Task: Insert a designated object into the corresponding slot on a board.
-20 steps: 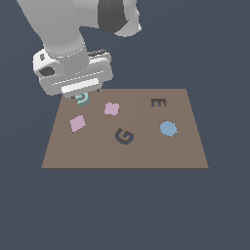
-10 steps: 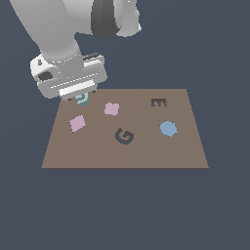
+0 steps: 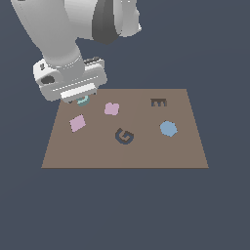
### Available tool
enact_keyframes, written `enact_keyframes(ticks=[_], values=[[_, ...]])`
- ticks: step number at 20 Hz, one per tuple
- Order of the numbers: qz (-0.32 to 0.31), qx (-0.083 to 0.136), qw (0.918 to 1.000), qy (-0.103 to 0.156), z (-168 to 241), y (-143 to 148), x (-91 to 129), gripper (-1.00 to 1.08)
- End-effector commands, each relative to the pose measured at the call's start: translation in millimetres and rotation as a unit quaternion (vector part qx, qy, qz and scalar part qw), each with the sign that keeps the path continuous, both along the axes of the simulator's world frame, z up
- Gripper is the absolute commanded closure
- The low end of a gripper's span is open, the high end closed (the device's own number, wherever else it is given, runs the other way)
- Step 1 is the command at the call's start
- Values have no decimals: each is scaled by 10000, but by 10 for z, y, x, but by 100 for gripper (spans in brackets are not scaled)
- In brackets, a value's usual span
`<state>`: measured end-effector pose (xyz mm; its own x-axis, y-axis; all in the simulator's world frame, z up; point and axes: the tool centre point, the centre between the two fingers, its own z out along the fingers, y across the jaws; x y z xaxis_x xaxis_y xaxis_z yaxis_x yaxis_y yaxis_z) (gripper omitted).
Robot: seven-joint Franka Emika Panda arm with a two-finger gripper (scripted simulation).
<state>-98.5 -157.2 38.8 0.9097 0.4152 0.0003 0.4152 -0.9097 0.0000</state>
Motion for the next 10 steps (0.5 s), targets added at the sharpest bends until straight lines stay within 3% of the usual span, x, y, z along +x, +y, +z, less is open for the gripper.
enact_keyframes(ticks=[1,4,5,10], values=[[5,0,10000,2,-64,-2,-2,-92],[8,0,10000,1,-89,-2,-2,-92],[8,0,10000,1,-89,-2,-2,108],[8,0,10000,1,-89,-2,-2,108]])
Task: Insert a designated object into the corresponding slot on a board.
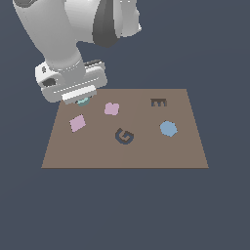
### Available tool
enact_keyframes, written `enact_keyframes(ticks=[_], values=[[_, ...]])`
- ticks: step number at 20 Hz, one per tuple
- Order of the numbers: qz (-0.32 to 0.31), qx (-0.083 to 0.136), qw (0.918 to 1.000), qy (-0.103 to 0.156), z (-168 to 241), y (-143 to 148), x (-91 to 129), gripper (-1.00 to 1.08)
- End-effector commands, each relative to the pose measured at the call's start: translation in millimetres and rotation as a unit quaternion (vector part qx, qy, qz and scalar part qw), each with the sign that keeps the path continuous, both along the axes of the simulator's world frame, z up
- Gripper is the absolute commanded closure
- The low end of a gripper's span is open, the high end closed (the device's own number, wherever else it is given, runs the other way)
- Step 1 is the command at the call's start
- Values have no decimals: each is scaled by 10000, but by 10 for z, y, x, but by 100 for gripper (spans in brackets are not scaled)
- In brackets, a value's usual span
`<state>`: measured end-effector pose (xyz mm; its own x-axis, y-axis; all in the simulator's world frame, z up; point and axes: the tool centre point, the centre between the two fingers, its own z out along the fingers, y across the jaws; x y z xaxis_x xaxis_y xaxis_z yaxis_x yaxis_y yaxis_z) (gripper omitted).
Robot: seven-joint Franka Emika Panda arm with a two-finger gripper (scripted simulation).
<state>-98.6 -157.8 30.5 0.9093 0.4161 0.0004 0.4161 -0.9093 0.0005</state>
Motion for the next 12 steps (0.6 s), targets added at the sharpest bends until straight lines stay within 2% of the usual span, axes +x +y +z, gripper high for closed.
enact_keyframes(ticks=[1,12], values=[[3,2,10000,3,-6,4,0,108],[-11,2,10000,4,28,5,-1,108]])
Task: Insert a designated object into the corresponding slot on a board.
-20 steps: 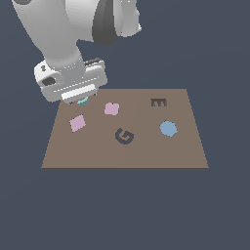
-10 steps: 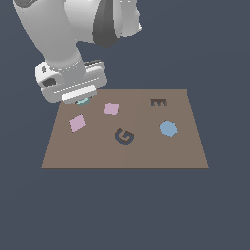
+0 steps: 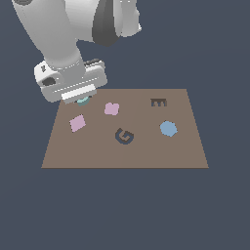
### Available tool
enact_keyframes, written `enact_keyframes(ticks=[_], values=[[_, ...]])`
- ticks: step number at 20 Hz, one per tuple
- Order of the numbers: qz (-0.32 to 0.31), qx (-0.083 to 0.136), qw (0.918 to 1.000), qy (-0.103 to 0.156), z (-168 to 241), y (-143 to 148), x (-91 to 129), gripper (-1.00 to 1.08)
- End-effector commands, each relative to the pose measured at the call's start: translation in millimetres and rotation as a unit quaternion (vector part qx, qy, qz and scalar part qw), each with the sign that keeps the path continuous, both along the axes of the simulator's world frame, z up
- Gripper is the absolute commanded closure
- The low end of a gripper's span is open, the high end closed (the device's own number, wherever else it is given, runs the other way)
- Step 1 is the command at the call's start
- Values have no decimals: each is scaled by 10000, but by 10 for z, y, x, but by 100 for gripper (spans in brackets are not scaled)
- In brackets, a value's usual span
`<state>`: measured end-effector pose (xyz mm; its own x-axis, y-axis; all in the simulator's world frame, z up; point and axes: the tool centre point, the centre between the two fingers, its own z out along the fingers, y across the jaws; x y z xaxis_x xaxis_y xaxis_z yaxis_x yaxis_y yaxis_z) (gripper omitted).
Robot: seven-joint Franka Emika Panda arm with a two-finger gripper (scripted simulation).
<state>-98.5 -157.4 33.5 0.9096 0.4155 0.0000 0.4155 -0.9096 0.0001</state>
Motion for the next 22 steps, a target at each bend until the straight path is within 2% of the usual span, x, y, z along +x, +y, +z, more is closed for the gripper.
enact_keyframes(ticks=[1,7,14,18,22], values=[[-24,0,10000,2,-1,5,-4,108],[-258,0,9997,1,0,51,-29,108],[-819,0,9966,1,4,166,-82,108],[-1271,-1,9919,0,7,263,-115,108],[-1812,-1,9834,-1,10,385,-142,108]])
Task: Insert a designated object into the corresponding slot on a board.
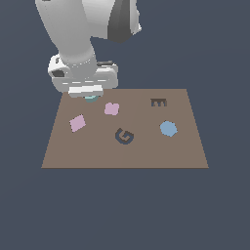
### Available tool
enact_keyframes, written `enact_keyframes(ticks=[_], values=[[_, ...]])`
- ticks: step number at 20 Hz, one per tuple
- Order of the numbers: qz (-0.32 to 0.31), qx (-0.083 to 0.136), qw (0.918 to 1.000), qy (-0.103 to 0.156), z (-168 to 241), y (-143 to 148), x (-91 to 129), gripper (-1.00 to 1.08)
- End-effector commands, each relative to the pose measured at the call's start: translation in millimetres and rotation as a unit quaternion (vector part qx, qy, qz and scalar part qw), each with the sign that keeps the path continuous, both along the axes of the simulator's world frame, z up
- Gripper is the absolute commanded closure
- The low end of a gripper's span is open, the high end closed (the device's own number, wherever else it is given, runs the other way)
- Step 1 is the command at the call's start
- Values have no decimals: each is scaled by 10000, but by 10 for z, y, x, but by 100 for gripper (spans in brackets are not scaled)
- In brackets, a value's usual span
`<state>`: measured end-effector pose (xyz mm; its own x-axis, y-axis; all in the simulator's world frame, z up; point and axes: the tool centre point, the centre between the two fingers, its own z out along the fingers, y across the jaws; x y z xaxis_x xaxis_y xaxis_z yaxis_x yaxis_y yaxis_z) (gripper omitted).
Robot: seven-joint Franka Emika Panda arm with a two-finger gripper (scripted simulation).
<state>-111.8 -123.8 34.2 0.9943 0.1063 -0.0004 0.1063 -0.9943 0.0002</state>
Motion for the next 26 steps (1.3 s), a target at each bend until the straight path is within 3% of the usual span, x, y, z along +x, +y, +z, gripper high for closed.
enact_keyframes(ticks=[1,7,13,20,26], values=[[-363,0,9993,-2,4,83,-14,108],[-1350,-1,9908,-3,10,310,-21,108],[-2332,-1,9724,-5,16,538,18,108],[-3446,0,9387,-6,23,790,122,108],[-4375,0,8992,-7,30,986,259,108]])
